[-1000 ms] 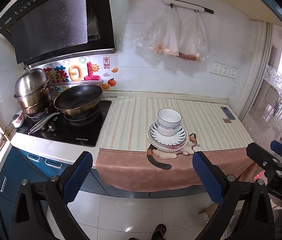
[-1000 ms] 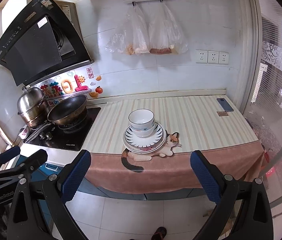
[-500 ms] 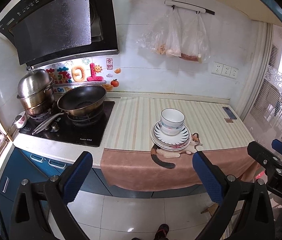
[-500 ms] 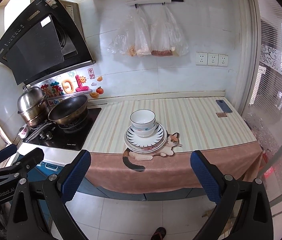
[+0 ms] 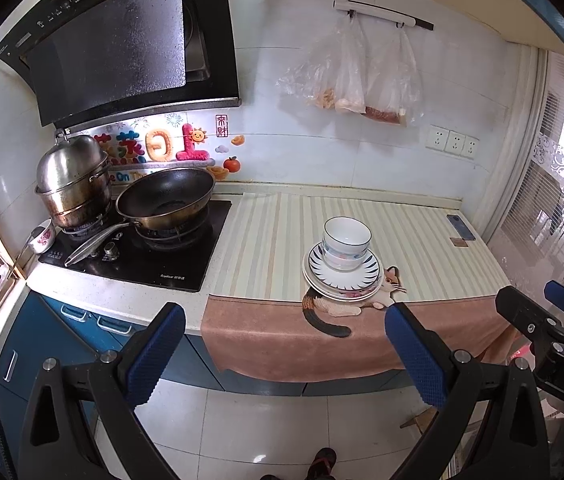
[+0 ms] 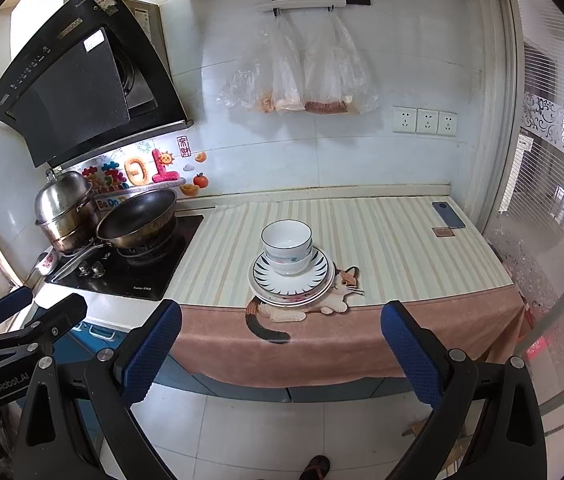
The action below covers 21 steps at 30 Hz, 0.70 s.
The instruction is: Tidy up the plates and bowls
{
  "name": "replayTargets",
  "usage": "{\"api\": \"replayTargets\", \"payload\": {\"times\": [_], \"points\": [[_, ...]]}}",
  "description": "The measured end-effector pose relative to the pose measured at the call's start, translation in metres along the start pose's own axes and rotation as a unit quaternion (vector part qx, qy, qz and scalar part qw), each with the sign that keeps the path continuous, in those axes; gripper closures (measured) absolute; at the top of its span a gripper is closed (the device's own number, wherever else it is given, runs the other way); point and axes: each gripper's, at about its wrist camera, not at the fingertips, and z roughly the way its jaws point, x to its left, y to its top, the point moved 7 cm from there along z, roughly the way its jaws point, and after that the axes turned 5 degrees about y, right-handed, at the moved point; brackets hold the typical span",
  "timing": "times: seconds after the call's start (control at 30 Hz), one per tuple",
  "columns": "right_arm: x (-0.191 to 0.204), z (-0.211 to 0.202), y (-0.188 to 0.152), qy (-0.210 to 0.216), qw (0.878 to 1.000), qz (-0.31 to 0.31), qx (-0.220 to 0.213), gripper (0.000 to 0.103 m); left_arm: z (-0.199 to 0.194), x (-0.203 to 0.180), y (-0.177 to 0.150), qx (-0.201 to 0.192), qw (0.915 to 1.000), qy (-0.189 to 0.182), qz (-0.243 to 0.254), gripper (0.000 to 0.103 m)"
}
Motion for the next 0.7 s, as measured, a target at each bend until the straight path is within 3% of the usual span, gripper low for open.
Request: {"api": "replayTargets", "payload": {"times": [0.7], "points": [[-0.0072, 0.0043, 0.0048, 0.001, 1.0, -0.005, -0.002, 0.001, 0.0008, -0.0041, 0.006, -0.006, 1.0, 0.004, 0.001, 0.001]]}}
